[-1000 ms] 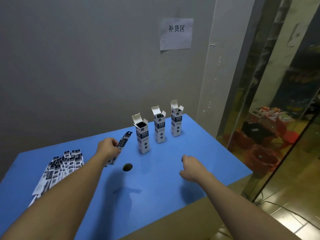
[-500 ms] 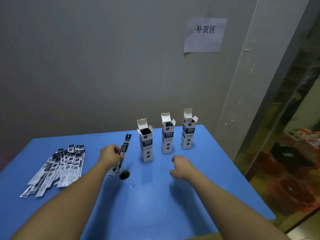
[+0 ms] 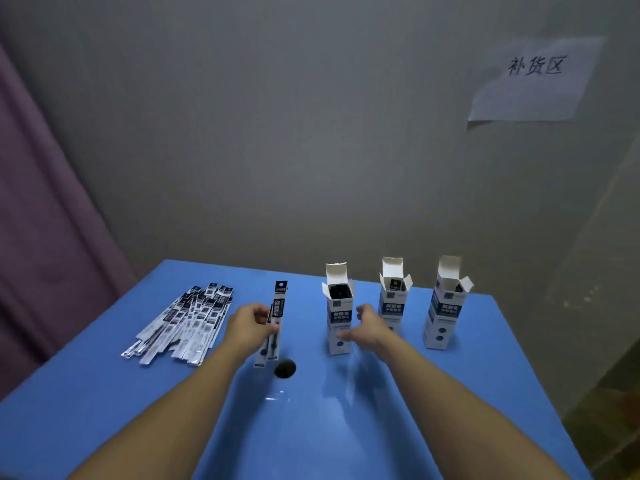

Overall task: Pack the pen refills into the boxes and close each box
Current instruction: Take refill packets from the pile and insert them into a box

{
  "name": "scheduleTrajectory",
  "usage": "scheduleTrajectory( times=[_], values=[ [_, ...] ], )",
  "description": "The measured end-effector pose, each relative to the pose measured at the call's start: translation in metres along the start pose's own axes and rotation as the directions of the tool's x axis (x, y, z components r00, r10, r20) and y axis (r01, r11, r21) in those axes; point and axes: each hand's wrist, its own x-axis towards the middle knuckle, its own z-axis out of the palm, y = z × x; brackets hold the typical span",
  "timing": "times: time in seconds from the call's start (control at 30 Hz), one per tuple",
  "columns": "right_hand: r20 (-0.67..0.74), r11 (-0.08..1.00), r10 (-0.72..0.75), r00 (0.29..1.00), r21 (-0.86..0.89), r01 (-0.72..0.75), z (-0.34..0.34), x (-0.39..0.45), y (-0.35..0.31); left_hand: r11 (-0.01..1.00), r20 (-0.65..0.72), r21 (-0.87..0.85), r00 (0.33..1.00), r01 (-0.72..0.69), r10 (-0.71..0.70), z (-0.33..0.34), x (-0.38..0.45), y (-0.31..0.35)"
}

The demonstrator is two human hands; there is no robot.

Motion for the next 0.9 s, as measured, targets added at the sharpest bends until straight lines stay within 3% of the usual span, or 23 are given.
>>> scheduleTrajectory(
  times=[0.1, 0.27, 0.43, 0.6, 0.9],
  values=[
    [0.057, 0.987, -0.071, 0.996, 0.15, 0.062, 0.004, 0.013, -0.001, 0.999, -0.052, -0.046, 0.999, 0.014, -0.016, -0.004, -0.01, 0.0],
    [0.073, 0.965, -0.132, 0.989, 0.238, 0.111, 0.011, 0.023, -0.002, 0.988, -0.153, -0.157, 0.988, 0.012, -0.036, -0.007, -0.039, 0.01],
    [-0.016, 0.945, -0.289, 0.957, 0.153, 0.288, 0.006, 0.017, -0.006, 0.954, -0.24, -0.299, 0.968, -0.008, -0.067, -0.005, -0.067, 0.024],
    [-0.044, 0.862, -0.489, 0.871, 0.128, 0.49, -0.01, -0.008, -0.024, 0.911, -0.261, -0.394, 0.965, -0.119, 0.013, -0.015, -0.083, 0.045],
    [-0.108, 0.803, -0.568, 0.816, 0.146, 0.578, -0.017, -0.019, -0.046, 0.788, -0.278, -0.506, 0.931, -0.352, 0.237, -0.047, -0.097, 0.106]
  ],
)
